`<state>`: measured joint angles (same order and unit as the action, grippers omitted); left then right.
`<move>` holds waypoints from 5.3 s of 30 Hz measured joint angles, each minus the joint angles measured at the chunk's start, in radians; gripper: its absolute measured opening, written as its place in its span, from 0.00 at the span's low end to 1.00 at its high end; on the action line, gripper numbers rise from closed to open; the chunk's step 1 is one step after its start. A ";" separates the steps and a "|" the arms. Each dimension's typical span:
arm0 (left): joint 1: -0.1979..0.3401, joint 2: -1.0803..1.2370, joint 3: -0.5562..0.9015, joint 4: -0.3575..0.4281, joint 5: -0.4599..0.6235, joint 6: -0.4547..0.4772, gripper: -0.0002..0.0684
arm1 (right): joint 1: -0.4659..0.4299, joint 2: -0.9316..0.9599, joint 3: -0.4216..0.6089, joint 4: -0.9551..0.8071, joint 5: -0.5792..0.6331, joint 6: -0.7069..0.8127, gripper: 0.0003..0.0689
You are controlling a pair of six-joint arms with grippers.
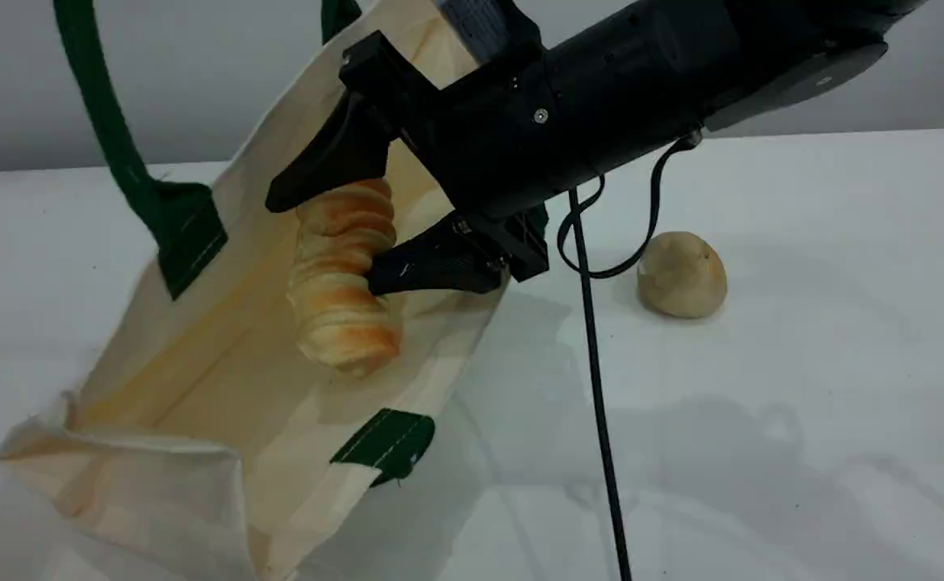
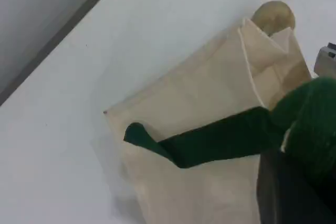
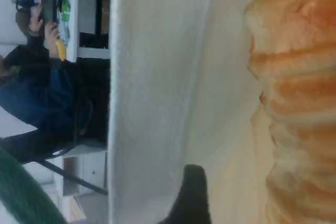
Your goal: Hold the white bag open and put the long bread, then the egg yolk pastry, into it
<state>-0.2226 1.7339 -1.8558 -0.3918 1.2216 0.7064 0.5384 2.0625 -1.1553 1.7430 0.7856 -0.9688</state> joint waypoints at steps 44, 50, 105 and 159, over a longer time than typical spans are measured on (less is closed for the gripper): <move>0.000 0.001 0.000 0.030 -0.001 0.000 0.12 | -0.251 -0.049 -0.366 -0.783 0.085 0.404 0.84; 0.000 0.000 0.000 0.026 -0.001 -0.015 0.12 | -0.274 -0.049 -0.399 -0.970 0.062 0.482 0.84; 0.000 0.000 0.000 0.026 -0.001 -0.008 0.12 | -0.280 0.241 -0.399 -1.459 -0.133 0.679 0.51; 0.000 0.001 0.000 0.029 -0.001 0.014 0.12 | -0.073 -0.325 0.004 -1.344 -0.083 0.812 0.27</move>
<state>-0.2226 1.7348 -1.8558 -0.3624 1.2208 0.7209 0.4658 1.7374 -1.1510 0.3990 0.7030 -0.1569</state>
